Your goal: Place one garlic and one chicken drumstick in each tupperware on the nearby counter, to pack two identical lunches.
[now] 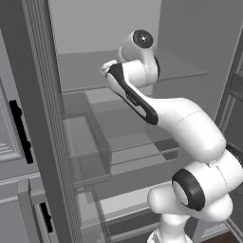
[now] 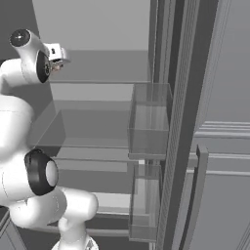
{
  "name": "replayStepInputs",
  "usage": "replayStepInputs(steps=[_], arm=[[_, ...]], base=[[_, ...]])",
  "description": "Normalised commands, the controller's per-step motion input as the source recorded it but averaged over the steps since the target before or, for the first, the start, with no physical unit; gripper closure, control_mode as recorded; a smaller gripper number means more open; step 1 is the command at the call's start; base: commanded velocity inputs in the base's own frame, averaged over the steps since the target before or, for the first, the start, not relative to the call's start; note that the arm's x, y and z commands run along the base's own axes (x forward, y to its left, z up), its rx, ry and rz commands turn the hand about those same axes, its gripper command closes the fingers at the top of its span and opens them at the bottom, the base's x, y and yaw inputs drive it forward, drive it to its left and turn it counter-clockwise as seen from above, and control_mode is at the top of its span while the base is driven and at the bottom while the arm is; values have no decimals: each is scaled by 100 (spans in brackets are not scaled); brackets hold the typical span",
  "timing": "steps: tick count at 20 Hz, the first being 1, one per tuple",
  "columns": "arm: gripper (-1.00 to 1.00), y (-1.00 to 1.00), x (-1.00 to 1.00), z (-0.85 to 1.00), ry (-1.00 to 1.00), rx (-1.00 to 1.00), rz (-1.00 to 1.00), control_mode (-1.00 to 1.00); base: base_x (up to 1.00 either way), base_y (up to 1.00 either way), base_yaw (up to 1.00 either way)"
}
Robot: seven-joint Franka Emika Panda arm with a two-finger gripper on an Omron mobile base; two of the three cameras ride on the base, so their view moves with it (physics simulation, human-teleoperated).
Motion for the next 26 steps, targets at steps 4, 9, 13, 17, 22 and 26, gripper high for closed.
replayStepInputs(steps=[4,9,13,17,22,26], arm=[[100,-23,-100,14,-48,11,0,-100],[100,-31,-100,37,-22,18,0,-100],[100,-42,-100,53,-5,24,0,-100],[100,-31,-100,-29,12,9,0,-100],[100,0,-100,-100,40,-13,0,-100],[100,0,0,0,0,0,0,100]], base=[[0,0,0],[0,0,0],[0,0,0],[0,0,0],[0,0,0],[-100,-17,2]])
